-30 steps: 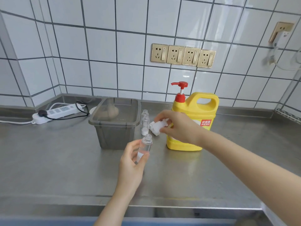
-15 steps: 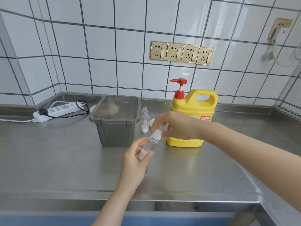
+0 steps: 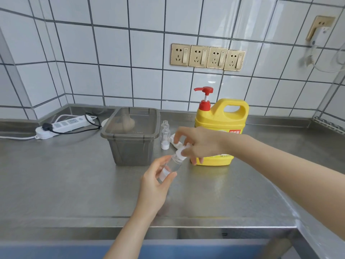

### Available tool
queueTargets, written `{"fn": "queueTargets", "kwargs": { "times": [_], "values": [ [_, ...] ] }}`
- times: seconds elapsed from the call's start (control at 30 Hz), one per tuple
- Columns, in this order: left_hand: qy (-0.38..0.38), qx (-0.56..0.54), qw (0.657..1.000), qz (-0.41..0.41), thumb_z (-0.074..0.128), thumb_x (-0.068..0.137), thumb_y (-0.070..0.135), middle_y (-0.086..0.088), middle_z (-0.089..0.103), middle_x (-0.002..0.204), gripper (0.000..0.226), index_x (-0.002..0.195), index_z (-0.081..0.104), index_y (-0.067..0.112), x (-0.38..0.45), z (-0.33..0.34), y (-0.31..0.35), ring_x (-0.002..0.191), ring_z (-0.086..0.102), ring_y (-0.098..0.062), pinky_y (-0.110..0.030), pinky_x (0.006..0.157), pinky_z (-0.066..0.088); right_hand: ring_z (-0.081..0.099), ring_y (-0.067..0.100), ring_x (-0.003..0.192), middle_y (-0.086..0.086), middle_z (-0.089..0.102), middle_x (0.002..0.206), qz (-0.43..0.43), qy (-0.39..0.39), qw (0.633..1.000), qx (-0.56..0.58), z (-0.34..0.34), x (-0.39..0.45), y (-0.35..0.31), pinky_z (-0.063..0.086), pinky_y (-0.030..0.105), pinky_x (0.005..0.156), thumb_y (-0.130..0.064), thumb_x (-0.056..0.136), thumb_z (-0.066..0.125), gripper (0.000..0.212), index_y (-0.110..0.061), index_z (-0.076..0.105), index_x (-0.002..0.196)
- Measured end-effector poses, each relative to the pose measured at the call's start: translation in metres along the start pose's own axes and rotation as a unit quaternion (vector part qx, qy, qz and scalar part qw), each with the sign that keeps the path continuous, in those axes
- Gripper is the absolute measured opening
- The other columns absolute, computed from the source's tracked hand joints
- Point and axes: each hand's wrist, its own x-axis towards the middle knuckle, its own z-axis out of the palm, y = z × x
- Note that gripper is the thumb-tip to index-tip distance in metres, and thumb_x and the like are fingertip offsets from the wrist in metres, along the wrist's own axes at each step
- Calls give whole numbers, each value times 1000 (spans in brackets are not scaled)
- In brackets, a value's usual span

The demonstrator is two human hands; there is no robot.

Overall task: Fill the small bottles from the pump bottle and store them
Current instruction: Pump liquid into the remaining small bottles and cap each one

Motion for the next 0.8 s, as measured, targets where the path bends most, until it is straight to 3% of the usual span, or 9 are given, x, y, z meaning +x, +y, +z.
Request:
{"fn": "queueTargets", "kwargs": {
  "times": [0.07, 0.13, 0.27, 0.37, 0.5, 0.67, 0.8],
  "values": [
    [-2, -3, 1000, 2, 72, 84, 2, 19, 68, 109, 41, 116, 64, 26, 0, -1, 0, 100, 66, -22, -38, 97, 50, 70, 22, 56, 8, 74, 76, 15, 5, 1000, -10, 6, 2, 0, 50, 24, 53, -30, 94, 50, 19, -13, 52, 102],
    [-5, -4, 1000, 9, 70, 82, 8, 15, 69, 108, 38, 116, 64, 25, 0, -1, -1, 99, 66, -22, -40, 96, 51, 70, 22, 55, 8, 74, 73, 18, 22, 1000, -7, 7, 5, 1, 50, 24, 51, -37, 96, 49, 30, -9, 55, 91],
    [-1, -7, 1000, 5, 71, 81, 9, 16, 69, 107, 40, 114, 65, 31, 0, 0, -2, 100, 66, -23, -41, 96, 51, 64, 15, 47, 5, 72, 66, -7, 52, 997, -53, 7, 5, -1, 49, 23, 54, -39, 96, 50, 30, -19, 55, 73],
    [-4, -9, 1000, -2, 72, 82, 10, 16, 68, 107, 39, 115, 65, 28, 0, 0, -2, 99, 67, -24, -41, 95, 52, 67, 18, 47, 8, 73, 65, 5, 60, 997, -44, 12, 5, -3, 48, 21, 49, -40, 97, 46, 38, -9, 55, 77],
    [-2, -13, 1000, 0, 72, 82, 9, 17, 69, 107, 37, 115, 65, 26, 0, -1, -1, 99, 67, -23, -36, 95, 51, 63, 20, 44, 10, 73, 69, 17, 54, 998, -7, 13, 5, -5, 49, 24, 48, -45, 98, 42, 34, -13, 52, 103],
    [-3, -15, 1000, -7, 72, 83, 0, 19, 69, 105, 41, 113, 65, 28, 0, -1, 2, 99, 67, -15, -29, 92, 50, 65, 26, 51, 15, 73, 74, 45, -1, 998, 32, 5, -2, -4, 49, 24, 48, -24, 94, 46, 27, -5, 42, 112],
    [-7, -15, 1000, -4, 72, 83, 5, 15, 69, 107, 40, 115, 65, 28, 0, -1, -1, 100, 67, -22, -33, 95, 50, 70, 22, 53, 11, 73, 67, 79, 14, 995, -59, 3, -3, -5, 48, 23, 51, -59, 95, 34, 61, -2, 58, 93]
  ]
}}
